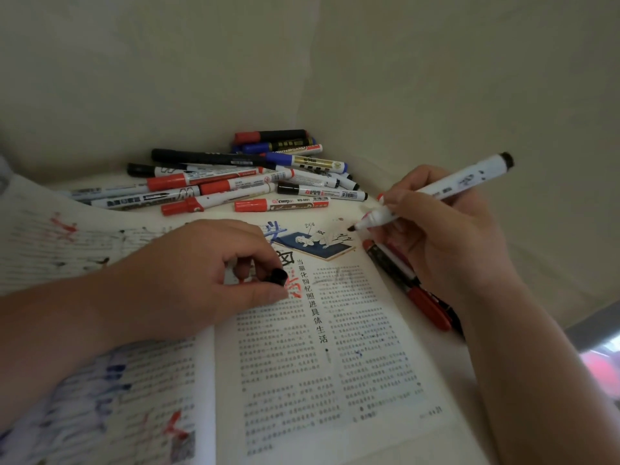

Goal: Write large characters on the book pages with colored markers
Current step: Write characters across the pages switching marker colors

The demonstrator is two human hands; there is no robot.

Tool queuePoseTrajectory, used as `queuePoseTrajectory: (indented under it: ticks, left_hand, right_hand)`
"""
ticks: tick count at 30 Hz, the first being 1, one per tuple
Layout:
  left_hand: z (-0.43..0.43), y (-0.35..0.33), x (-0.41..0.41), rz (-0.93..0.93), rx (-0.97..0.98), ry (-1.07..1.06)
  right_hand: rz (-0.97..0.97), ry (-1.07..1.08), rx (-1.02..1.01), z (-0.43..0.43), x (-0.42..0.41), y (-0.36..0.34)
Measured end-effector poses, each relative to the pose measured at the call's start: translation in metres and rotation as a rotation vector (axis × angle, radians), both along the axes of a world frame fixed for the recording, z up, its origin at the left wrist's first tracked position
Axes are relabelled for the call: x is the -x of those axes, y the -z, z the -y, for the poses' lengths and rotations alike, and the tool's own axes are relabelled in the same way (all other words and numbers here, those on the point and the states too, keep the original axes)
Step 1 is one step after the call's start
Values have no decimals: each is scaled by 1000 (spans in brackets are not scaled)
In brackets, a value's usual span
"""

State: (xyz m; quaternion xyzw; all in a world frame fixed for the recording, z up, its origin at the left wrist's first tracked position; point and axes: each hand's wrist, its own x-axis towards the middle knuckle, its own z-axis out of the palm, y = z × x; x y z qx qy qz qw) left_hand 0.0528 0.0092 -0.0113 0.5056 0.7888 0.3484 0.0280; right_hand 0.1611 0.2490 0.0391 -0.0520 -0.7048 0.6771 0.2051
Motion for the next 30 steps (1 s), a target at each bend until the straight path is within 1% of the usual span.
queuePoseTrajectory:
  ticks: [2,6,10,19,24,30]
  left_hand:
    - [0,-2,-1,13,11,24]
    - [1,-6,-2,35,71,35]
    - [0,-11,-3,2,133,23]
    - [2,-15,-6,66,161,14]
    - [2,-14,-5,80,123,29]
    - [3,-10,-2,118,99,2]
  right_hand:
    - [36,-22,-123,5,0,1]
    - [86,-197,-230,24,3,-6]
    - [192,-334,-478,45,4,-20]
    - [317,-245,-743,54,15,-23]
    - [364,-306,-803,60,17,-16]
    - [341,-275,-836,66,17,-5]
